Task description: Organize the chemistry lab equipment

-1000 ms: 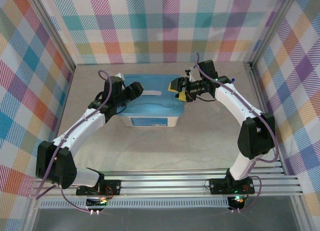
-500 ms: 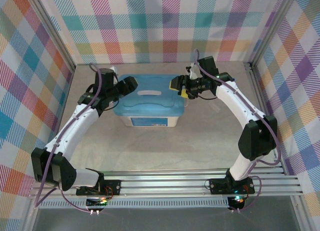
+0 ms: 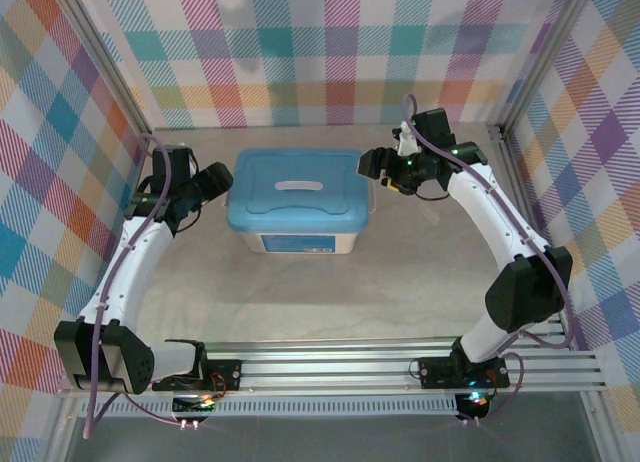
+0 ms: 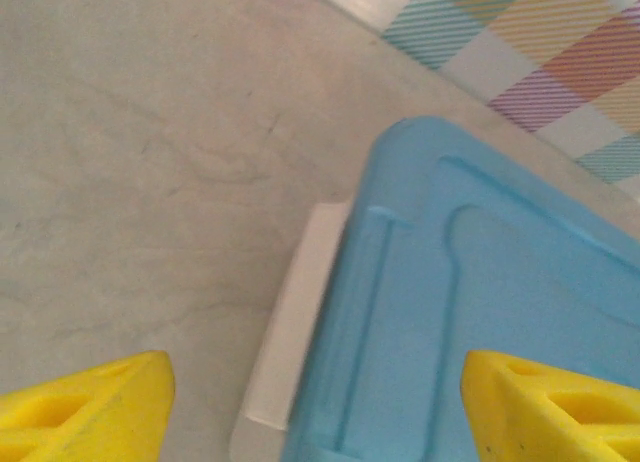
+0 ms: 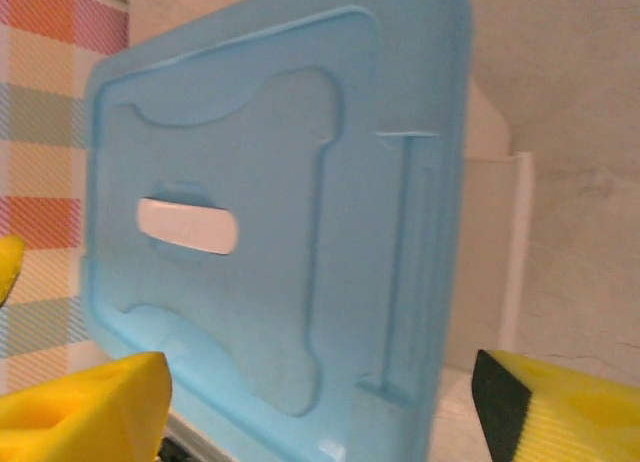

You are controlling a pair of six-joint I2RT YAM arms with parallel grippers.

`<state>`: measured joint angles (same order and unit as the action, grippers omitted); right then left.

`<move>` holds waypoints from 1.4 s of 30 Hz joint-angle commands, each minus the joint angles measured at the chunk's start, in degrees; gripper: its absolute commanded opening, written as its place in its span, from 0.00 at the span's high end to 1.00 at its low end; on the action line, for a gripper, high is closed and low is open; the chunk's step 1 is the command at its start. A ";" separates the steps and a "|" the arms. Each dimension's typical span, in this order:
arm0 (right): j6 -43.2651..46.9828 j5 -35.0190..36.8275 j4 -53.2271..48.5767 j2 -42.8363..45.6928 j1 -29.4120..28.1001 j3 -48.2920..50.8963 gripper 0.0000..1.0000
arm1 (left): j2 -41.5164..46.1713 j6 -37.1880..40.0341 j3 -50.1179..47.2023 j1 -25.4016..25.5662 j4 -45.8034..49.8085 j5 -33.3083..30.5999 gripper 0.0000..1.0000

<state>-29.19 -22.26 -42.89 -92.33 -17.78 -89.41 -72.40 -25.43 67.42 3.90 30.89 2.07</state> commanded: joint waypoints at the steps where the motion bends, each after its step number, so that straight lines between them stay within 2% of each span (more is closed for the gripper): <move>1: 0.93 1.10 0.81 -0.22 0.73 2.61 0.12 | -1.46 1.27 -0.84 -1.68 1.60 2.54 0.25; 10: 1.66 0.94 1.97 -2.55 1.46 4.57 0.05 | -6.47 0.07 -0.39 -3.90 -1.52 11.56 0.22; 14: 1.02 -1.24 4.46 -2.95 1.61 6.67 0.00 | -7.61 0.37 -0.27 -4.07 -1.89 12.94 0.20; 25: 0.24 -3.80 8.13 -4.61 1.90 9.23 0.01 | -11.56 0.11 0.24 -4.25 -2.66 16.77 0.18; 33: -1.20 -6.90 11.05 -6.22 1.86 10.10 0.00 | -12.63 0.08 0.35 -4.25 -2.35 17.34 0.18; 37: -1.92 -8.59 12.59 -7.03 1.85 10.39 0.01 | -12.92 -0.13 0.30 -4.25 -2.61 17.62 0.19; 42: -2.80 -10.20 14.15 -7.24 1.85 10.77 0.04 | -13.18 -0.89 -0.05 -4.25 -3.55 19.01 0.27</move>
<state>-31.03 -29.78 -31.11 -99.39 -16.38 -79.05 -84.62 -26.15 67.00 0.21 27.27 19.79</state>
